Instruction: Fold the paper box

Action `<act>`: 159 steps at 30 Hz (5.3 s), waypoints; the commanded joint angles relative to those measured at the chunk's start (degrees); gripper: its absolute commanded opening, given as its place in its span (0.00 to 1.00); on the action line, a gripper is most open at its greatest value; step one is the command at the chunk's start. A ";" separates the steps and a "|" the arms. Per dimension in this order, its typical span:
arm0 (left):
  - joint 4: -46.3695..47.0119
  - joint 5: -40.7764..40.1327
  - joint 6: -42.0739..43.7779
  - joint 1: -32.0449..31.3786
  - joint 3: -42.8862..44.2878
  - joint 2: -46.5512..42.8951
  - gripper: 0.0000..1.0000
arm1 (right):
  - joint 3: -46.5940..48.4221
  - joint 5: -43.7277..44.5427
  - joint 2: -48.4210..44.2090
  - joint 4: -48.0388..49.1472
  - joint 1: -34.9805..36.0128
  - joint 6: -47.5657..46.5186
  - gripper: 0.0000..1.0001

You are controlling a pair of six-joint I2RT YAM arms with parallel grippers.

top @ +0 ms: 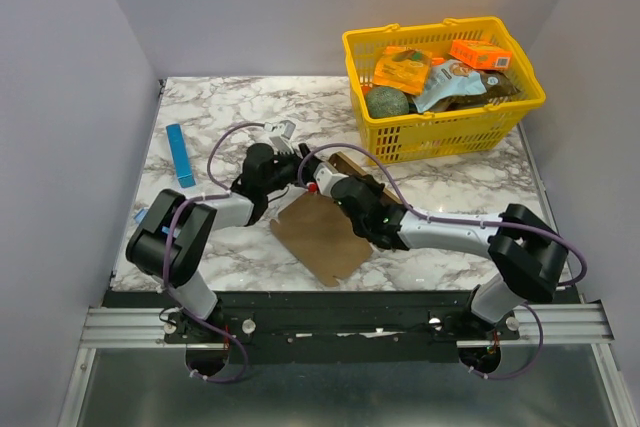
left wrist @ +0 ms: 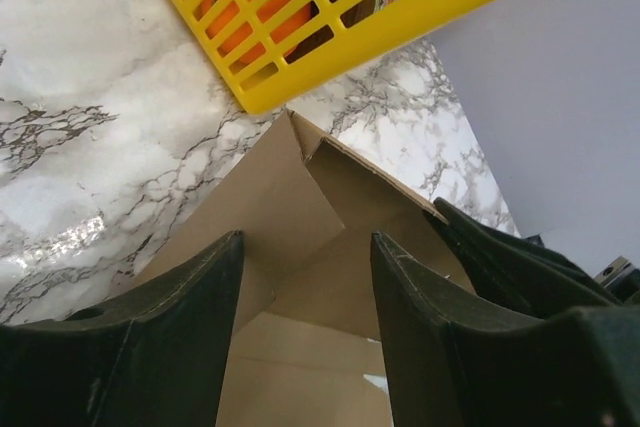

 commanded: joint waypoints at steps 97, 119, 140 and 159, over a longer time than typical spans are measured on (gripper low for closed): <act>1.65 -0.64 17.97 15.19 -8.23 -10.49 0.89 | -5.25 -7.16 -9.63 0.62 3.67 -1.79 0.01; 3.05 1.82 20.87 7.28 -10.05 -4.84 0.84 | -4.03 -7.52 -7.61 0.44 3.76 -2.22 0.01; 22.83 2.61 18.50 5.17 -18.58 -3.53 0.80 | -5.34 -5.23 -6.21 3.61 4.64 -6.36 0.01; 26.44 4.63 19.29 3.94 -15.77 -0.36 0.62 | -5.26 -5.41 -6.03 3.52 4.73 -6.18 0.01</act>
